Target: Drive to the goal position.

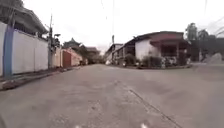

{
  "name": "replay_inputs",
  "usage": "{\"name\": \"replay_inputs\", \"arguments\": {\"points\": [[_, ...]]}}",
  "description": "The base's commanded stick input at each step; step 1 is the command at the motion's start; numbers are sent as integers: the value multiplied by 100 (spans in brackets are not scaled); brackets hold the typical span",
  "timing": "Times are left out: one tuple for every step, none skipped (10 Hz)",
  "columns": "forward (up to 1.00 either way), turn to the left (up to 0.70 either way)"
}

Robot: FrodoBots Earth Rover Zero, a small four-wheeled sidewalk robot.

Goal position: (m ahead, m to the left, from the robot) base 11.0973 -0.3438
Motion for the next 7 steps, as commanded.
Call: {"name": "replay_inputs", "arguments": {"points": [[100, 0], [100, 0], [100, 0], [100, 0], [100, 0], [100, 0], [100, 0]]}}
